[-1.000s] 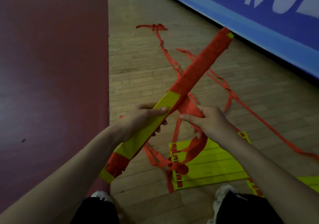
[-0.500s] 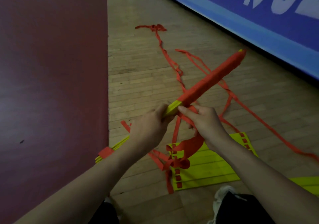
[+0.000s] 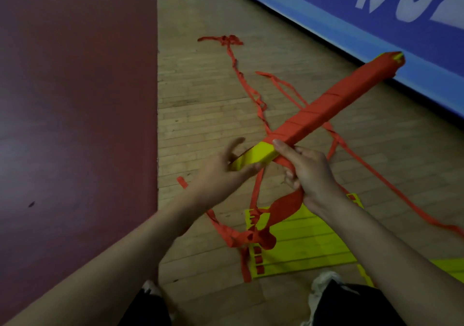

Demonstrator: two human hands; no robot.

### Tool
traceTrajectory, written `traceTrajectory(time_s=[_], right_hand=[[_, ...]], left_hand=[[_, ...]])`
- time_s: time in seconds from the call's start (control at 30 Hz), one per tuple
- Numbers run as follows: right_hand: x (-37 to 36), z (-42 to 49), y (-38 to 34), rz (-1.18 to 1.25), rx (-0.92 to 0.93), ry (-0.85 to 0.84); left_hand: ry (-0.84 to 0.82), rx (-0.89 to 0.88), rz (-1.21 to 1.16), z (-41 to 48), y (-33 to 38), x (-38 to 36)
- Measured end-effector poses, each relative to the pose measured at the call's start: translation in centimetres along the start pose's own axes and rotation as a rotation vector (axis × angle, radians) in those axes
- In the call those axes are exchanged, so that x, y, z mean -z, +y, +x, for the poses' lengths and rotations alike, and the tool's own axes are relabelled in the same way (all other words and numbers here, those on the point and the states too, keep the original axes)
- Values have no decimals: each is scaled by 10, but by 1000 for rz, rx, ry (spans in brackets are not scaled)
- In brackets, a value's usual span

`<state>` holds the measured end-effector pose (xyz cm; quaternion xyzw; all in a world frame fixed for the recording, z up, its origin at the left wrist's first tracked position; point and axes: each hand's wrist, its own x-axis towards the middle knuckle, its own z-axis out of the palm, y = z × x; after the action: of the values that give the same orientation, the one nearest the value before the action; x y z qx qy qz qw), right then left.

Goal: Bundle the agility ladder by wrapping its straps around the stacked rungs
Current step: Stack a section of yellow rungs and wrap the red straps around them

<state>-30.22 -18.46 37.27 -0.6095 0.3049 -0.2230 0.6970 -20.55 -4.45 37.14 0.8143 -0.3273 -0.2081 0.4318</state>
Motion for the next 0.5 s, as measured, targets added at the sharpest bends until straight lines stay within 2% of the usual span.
traceTrajectory(time_s=[0.1,0.23,0.3,0.4,0.5], right_hand=[[2,-1,-2,45,7,-127],[3,-4,-2,50,3,-305],[3,-7,-2,57,16,-355],[1,-7,-3,61,47,-363],[3,-6,-8,-52,98,-371]], left_hand=[[-220,209,-74,3,3,27],[-642,285,-264,-1,-8,46],[-770,292,-418,-4,-15,44],[-729,295,-611,-4,-18,36],[-660,251,-621,-3,-17,36]])
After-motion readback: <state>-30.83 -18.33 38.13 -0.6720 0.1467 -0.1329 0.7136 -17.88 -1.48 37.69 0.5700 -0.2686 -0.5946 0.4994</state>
